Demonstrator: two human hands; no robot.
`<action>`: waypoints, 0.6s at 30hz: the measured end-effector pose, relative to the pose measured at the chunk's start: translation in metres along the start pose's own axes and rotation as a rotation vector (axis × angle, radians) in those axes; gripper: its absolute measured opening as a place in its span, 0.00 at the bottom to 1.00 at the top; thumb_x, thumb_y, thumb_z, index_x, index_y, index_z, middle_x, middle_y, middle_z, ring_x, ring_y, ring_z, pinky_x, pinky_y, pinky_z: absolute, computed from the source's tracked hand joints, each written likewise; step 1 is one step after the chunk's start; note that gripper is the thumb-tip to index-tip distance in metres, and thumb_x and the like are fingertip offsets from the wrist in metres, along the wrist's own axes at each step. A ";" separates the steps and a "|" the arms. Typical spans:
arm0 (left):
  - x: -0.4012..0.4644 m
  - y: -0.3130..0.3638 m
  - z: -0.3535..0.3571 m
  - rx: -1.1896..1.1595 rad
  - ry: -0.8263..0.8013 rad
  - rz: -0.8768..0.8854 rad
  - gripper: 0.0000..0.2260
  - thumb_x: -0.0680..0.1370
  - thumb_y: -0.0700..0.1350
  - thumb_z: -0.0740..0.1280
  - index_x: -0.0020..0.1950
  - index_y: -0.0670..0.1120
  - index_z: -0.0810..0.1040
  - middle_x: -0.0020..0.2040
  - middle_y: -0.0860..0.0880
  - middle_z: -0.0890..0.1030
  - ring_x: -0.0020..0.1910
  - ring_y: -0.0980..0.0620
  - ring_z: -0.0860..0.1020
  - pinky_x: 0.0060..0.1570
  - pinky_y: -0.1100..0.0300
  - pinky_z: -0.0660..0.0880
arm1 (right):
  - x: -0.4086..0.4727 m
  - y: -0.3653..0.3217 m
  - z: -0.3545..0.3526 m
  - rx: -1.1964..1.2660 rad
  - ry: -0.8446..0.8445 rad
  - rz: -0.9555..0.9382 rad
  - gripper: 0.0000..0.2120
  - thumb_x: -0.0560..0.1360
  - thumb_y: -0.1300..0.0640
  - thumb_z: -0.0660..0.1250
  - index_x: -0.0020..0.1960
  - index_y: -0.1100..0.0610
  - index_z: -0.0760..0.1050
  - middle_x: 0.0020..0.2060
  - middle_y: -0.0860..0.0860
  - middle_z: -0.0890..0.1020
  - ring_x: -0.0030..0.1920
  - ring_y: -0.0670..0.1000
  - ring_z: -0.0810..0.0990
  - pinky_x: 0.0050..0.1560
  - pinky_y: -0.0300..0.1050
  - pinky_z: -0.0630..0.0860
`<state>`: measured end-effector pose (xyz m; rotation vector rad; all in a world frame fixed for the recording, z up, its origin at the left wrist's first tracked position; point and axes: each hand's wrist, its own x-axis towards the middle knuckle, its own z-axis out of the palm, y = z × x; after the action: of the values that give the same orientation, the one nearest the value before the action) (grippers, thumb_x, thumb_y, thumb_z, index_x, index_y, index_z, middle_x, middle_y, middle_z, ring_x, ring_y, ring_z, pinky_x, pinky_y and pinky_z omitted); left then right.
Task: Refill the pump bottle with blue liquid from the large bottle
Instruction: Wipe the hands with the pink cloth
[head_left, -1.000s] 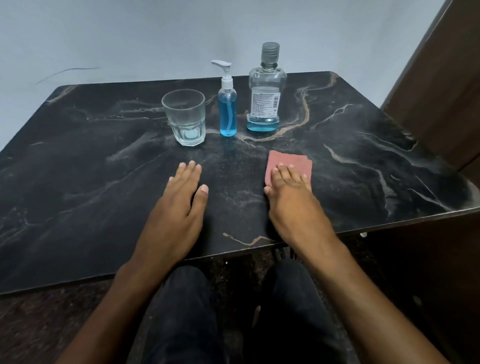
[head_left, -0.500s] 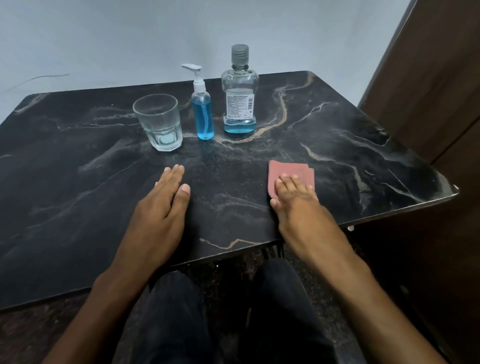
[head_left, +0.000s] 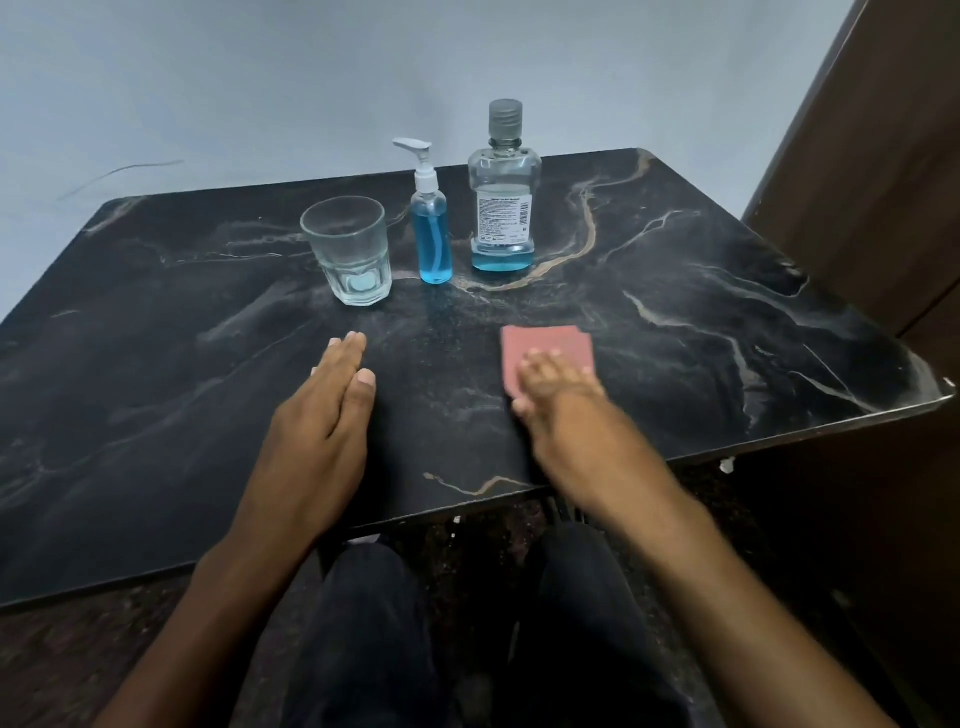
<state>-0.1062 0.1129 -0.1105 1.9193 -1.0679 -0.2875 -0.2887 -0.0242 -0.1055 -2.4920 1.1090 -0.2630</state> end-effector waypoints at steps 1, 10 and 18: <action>0.000 -0.002 -0.003 -0.004 0.010 -0.013 0.21 0.86 0.51 0.56 0.80 0.54 0.65 0.81 0.56 0.64 0.78 0.67 0.57 0.70 0.77 0.51 | 0.009 0.004 -0.005 -0.028 -0.007 0.052 0.25 0.86 0.53 0.52 0.81 0.58 0.55 0.81 0.51 0.54 0.81 0.49 0.48 0.80 0.47 0.41; 0.006 -0.003 -0.014 -0.015 0.062 -0.069 0.25 0.83 0.34 0.56 0.80 0.47 0.66 0.81 0.50 0.63 0.76 0.65 0.57 0.73 0.74 0.51 | 0.007 -0.104 0.054 -0.096 -0.162 -0.477 0.26 0.84 0.54 0.54 0.81 0.57 0.56 0.81 0.54 0.56 0.80 0.53 0.51 0.79 0.50 0.44; 0.007 -0.016 -0.029 -0.022 0.126 -0.115 0.27 0.81 0.35 0.56 0.79 0.51 0.67 0.80 0.53 0.64 0.74 0.69 0.58 0.60 0.88 0.50 | 0.024 -0.034 0.010 -0.090 -0.126 -0.082 0.25 0.86 0.54 0.53 0.81 0.57 0.55 0.81 0.51 0.53 0.81 0.49 0.48 0.79 0.46 0.42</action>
<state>-0.0768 0.1282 -0.1053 1.9556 -0.8700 -0.2388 -0.2463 -0.0189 -0.0998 -2.5967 0.9897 -0.0791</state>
